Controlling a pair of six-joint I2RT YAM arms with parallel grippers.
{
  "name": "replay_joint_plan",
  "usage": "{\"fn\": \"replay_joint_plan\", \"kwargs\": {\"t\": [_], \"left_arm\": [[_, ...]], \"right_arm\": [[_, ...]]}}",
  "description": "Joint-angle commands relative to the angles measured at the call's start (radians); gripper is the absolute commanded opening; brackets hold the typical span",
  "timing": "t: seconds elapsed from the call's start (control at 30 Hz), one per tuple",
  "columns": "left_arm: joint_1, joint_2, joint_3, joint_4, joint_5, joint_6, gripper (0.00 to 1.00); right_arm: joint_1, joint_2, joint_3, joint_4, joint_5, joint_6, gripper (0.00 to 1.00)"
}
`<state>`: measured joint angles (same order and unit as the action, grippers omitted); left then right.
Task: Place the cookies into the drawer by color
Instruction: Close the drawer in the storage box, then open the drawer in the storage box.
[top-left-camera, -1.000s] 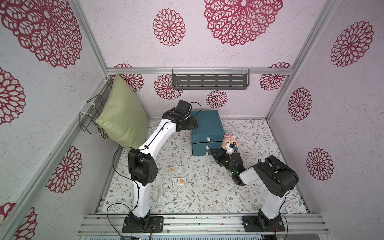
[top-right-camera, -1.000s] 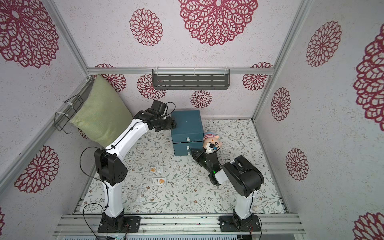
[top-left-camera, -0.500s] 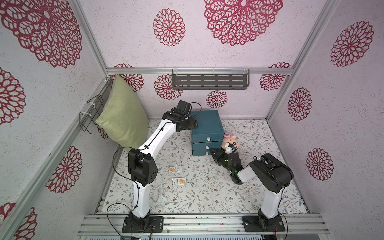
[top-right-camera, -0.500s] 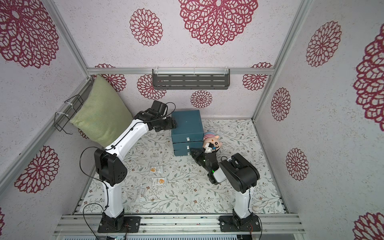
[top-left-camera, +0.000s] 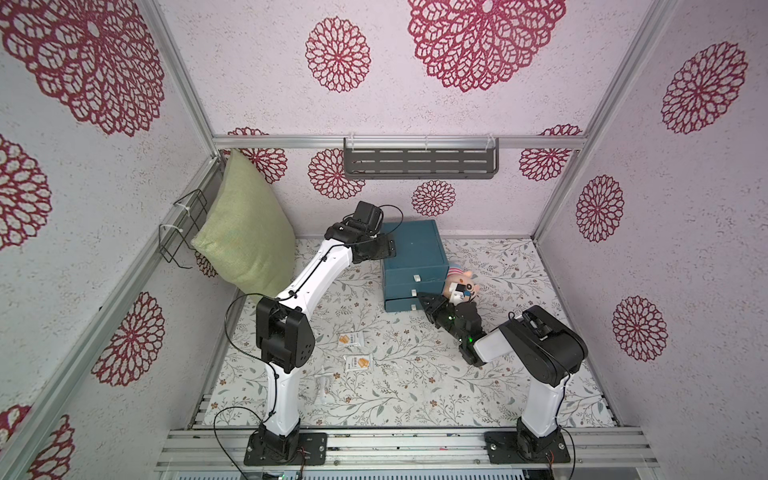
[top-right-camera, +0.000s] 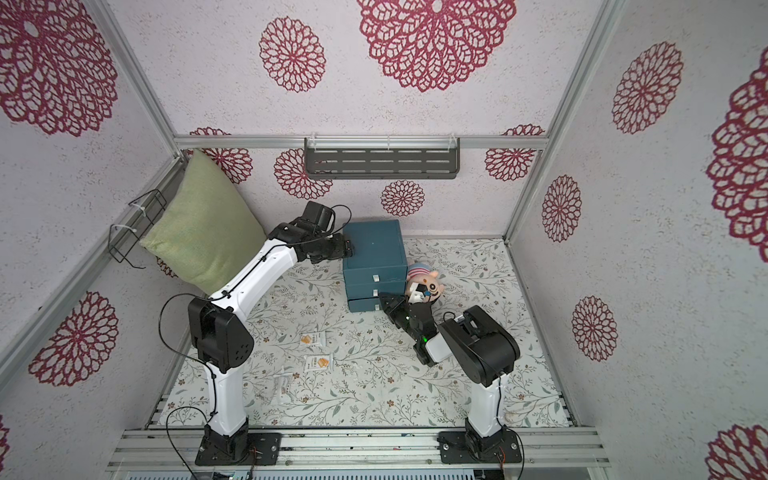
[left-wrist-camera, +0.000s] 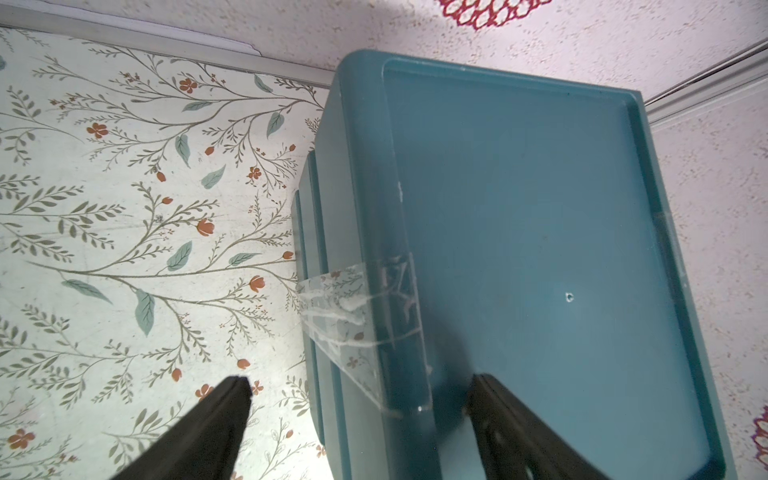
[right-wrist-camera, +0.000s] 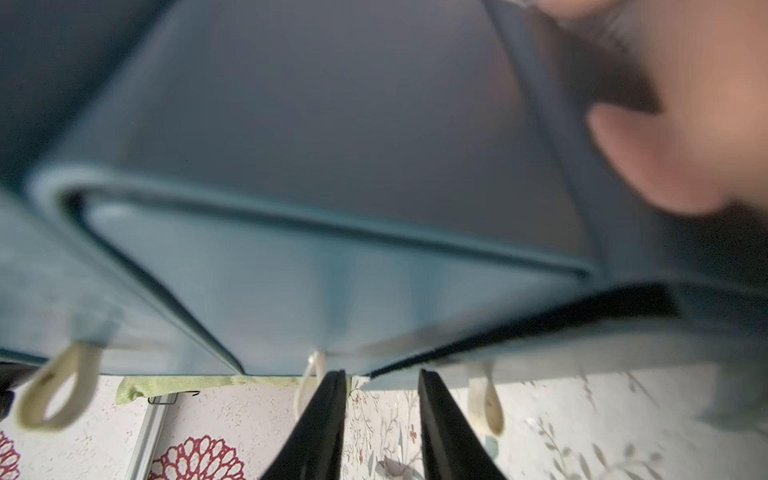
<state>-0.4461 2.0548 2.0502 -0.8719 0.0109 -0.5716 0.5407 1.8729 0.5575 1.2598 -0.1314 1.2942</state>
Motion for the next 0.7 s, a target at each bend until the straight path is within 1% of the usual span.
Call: {"fn": "replay_joint_plan", "kwargs": {"t": [0.0,0.1,0.23,0.37,0.57,0.67], "left_arm": [[0.003,0.006,-0.041,-0.073,-0.02,0.021,0.89],[0.003,0.005,-0.05,-0.066,-0.02,0.021,0.89],[0.003,0.0,-0.061,-0.057,-0.017,0.018,0.89],[0.003,-0.005,-0.076,-0.045,-0.013,0.015,0.89],[0.003,-0.008,-0.082,-0.041,-0.011,0.013,0.89],[0.003,-0.007,-0.085,-0.045,-0.01,0.015,0.96]], "right_arm": [[0.014,-0.059,-0.057,0.028,0.026,0.004,0.35],[0.032,-0.064,-0.085,0.038,0.037,0.005,0.38],[0.056,-0.033,-0.086,0.044,0.046,0.006,0.51],[0.061,0.026,-0.076,0.087,0.041,0.027,0.58],[0.061,0.098,-0.04,0.125,0.035,0.056,0.59],[0.061,0.123,-0.023,0.128,0.038,0.063,0.59]]}}
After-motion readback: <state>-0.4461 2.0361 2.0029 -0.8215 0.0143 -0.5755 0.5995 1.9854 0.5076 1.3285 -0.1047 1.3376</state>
